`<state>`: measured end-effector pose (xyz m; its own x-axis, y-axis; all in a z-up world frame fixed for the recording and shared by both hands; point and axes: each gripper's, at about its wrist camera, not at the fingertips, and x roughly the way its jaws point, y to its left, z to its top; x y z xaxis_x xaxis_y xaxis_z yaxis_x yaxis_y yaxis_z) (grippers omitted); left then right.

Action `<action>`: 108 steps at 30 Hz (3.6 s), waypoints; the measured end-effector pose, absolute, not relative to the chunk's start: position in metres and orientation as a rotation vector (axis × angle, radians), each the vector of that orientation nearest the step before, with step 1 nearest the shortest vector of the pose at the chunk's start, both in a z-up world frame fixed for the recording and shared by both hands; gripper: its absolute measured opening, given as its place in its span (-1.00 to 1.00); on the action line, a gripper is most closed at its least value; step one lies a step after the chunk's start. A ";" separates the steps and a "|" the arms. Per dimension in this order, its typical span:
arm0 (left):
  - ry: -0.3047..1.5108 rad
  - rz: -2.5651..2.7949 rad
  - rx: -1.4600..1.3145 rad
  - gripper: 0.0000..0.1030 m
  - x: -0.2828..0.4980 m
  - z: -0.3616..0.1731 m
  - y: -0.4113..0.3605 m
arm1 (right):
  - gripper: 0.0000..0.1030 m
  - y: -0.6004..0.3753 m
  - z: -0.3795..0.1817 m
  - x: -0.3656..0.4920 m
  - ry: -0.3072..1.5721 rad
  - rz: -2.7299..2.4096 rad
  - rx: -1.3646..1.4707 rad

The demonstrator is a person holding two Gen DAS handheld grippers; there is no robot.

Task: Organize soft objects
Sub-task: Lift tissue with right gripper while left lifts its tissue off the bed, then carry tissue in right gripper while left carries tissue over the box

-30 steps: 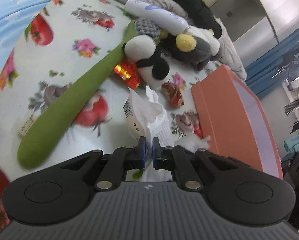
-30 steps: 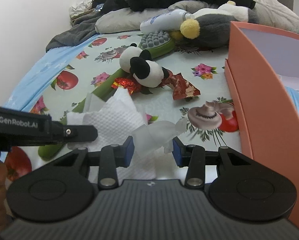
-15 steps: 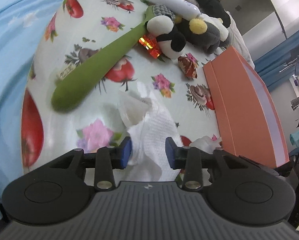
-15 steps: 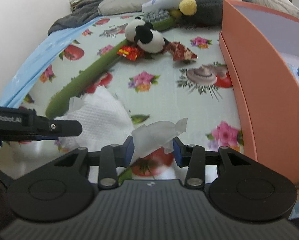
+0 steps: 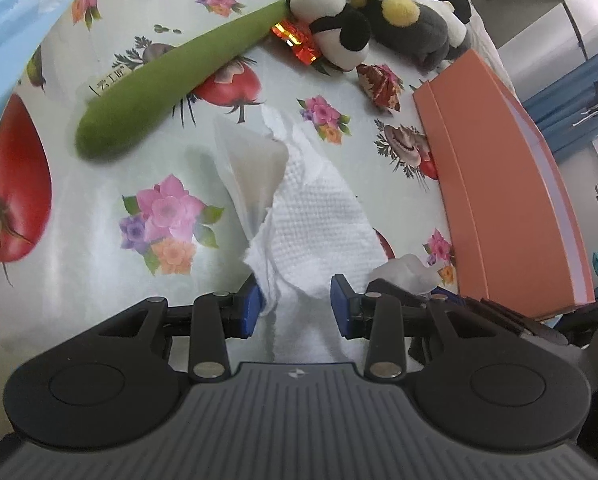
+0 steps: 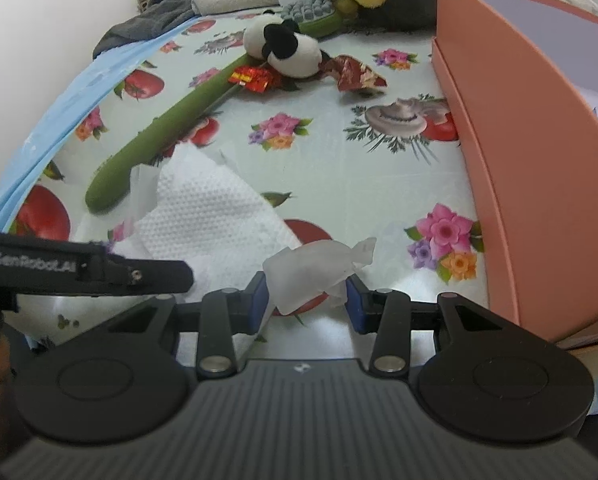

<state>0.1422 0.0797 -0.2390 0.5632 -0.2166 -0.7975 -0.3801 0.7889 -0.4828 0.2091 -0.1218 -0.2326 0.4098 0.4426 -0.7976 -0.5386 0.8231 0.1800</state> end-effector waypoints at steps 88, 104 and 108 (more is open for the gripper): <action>0.797 -0.413 -0.239 -0.89 0.352 -0.077 -0.128 | -0.14 -0.327 -0.104 0.308 0.797 0.328 0.155; 0.991 -0.376 -0.209 -0.88 0.485 -0.150 -0.136 | -0.14 -0.352 -0.164 0.425 0.975 0.285 0.173; 1.023 -0.369 -0.194 -0.88 0.497 -0.166 -0.136 | -0.13 -0.355 -0.171 0.436 0.989 0.275 0.154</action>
<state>0.4975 -0.1363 -0.1656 0.4664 -0.3878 -0.7950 0.2090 0.9216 -0.3270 0.4356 -0.3550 -0.1713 0.5185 0.2976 -0.8016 -0.1584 0.9547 0.2520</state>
